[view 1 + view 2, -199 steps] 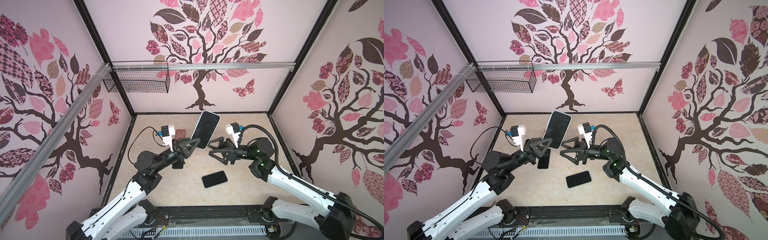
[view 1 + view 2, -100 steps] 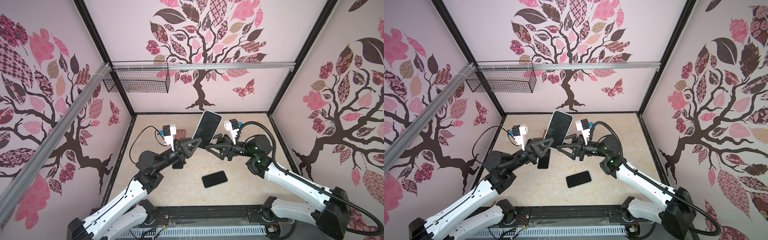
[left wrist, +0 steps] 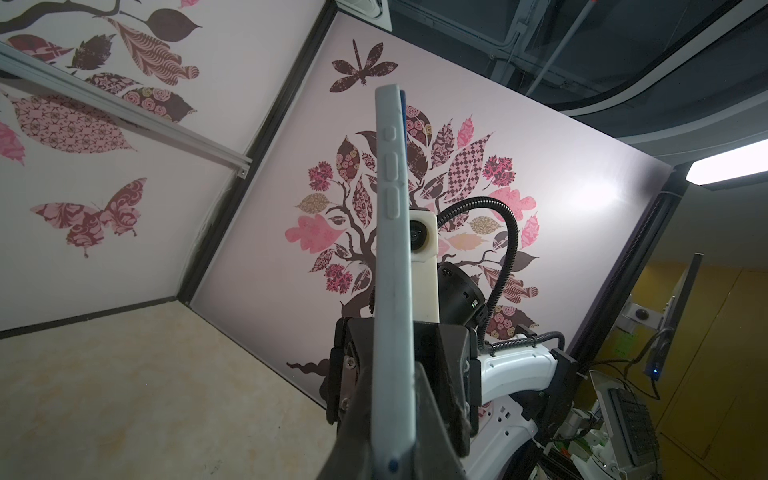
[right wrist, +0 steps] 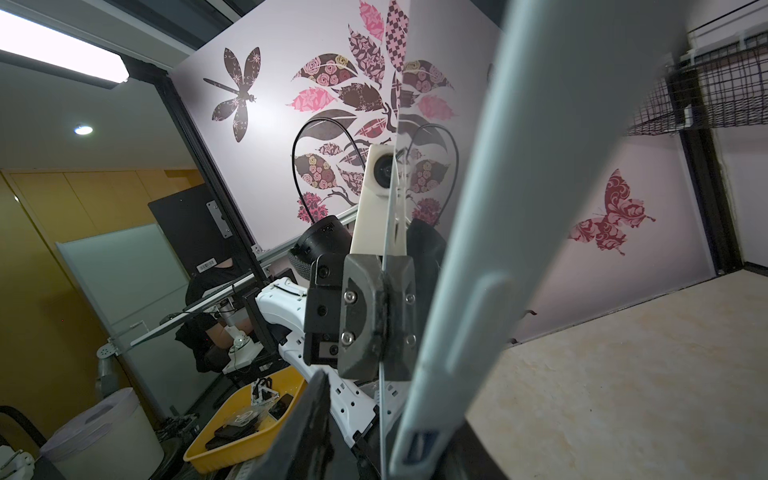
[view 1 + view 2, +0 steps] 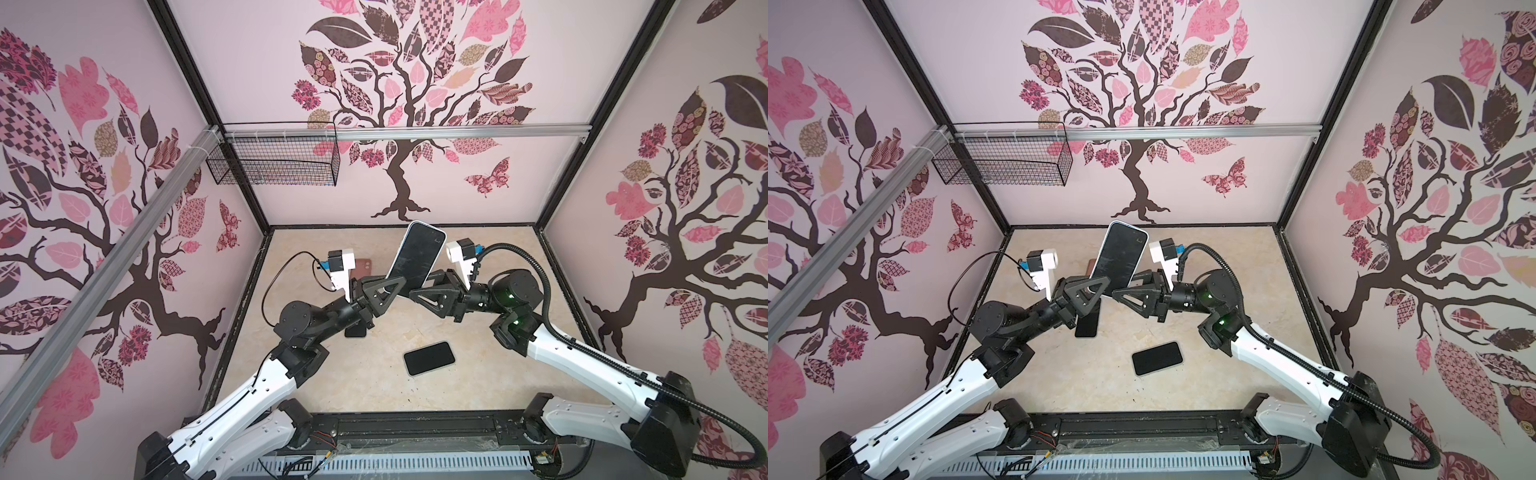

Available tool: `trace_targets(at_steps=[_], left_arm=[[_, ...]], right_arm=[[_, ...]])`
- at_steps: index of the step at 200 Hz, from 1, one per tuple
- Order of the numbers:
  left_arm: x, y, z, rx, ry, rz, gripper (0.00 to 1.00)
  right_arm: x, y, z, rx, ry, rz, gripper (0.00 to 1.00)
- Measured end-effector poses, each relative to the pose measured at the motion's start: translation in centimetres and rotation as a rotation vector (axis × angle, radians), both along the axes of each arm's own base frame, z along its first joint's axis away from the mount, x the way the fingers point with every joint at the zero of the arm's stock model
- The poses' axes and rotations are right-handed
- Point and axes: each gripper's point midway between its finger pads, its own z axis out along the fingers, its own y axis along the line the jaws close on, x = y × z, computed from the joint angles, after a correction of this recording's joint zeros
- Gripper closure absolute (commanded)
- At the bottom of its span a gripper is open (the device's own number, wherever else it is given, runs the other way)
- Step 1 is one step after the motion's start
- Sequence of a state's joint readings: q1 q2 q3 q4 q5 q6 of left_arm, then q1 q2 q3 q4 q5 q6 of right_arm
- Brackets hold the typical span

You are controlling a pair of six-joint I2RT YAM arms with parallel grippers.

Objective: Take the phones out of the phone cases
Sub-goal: 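Bring the right gripper to the phone's other edge and grasp it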

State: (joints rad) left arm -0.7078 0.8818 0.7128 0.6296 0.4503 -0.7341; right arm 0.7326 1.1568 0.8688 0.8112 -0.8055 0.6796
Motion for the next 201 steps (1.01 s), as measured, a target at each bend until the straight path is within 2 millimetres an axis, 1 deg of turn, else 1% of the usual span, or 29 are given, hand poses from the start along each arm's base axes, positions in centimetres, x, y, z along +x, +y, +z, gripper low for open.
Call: trace_targets(at_steps=[41, 117, 150, 180, 201], left_arm=[[-0.09, 0.00, 0.12, -0.004, -0.005, -0.002, 1.00], [-0.20, -0.18, 0.02, 0.000, -0.003, -0.010, 1.00], [-0.25, -0.39, -0.12, 0.003, -0.001, -0.016, 1.00], [-0.26, -0.47, -0.10, 0.005, -0.013, -0.015, 1.00], [-0.30, -0.52, -0.08, 0.007, -0.022, -0.014, 1.00]], right_arm=[[0.42, -0.05, 0.44, 0.011, -0.006, -0.028, 0.71], [0.57, 0.02, 0.30, 0.007, -0.002, -0.031, 0.82], [0.66, 0.08, 0.11, 0.000, 0.003, -0.034, 0.83], [0.70, 0.07, 0.07, -0.001, 0.010, -0.034, 0.89], [0.68, 0.03, 0.12, 0.000, 0.013, -0.032, 0.97]])
